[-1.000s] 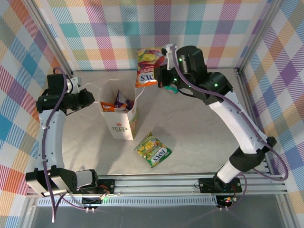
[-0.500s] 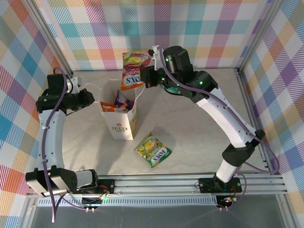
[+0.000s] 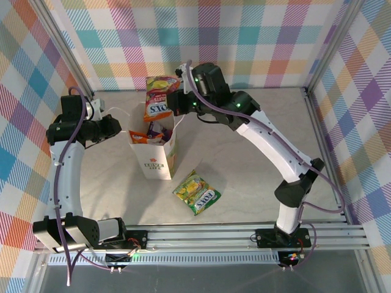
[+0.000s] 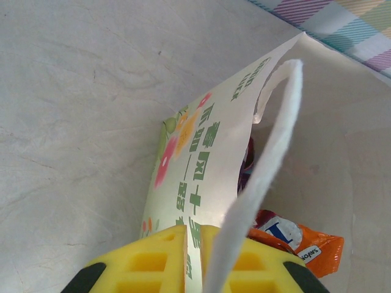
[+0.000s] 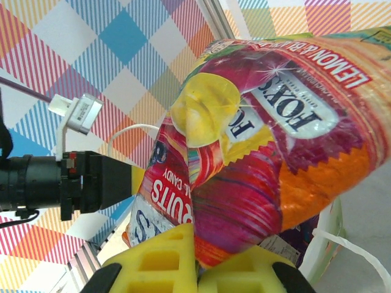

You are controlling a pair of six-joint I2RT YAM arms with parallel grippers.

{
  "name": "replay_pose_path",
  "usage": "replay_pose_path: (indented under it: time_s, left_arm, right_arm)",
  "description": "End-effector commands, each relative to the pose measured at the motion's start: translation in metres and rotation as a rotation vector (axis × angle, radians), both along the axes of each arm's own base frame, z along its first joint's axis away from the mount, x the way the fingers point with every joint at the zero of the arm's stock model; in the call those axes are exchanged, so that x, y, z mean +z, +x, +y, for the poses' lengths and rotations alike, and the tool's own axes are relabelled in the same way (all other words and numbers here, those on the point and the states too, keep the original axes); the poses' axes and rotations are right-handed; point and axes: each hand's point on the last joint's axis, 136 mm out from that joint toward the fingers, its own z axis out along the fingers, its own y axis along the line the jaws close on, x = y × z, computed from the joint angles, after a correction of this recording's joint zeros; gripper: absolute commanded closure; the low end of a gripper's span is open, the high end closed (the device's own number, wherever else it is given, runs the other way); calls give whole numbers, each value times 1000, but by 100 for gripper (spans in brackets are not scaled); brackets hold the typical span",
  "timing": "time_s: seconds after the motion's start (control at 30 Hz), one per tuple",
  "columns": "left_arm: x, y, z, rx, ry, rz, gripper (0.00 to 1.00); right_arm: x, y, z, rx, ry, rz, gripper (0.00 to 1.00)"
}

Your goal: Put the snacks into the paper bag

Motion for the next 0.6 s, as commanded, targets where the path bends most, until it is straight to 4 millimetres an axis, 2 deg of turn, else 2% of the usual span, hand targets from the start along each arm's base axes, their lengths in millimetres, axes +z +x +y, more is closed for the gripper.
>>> replay_pose_path:
  time_s: [0.0, 0.33, 0.57]
  left_arm:
    - [6, -7, 7, 13, 23, -14, 86]
    - [5, -7, 8, 11, 28, -12, 86]
    - [6, -8, 8, 10, 34, -11, 86]
  right_arm:
    - [31, -4, 13, 32, 104, -40, 100]
    - [9, -6, 32, 66, 83, 16, 100]
    - [-5, -5, 37, 68, 59, 51, 100]
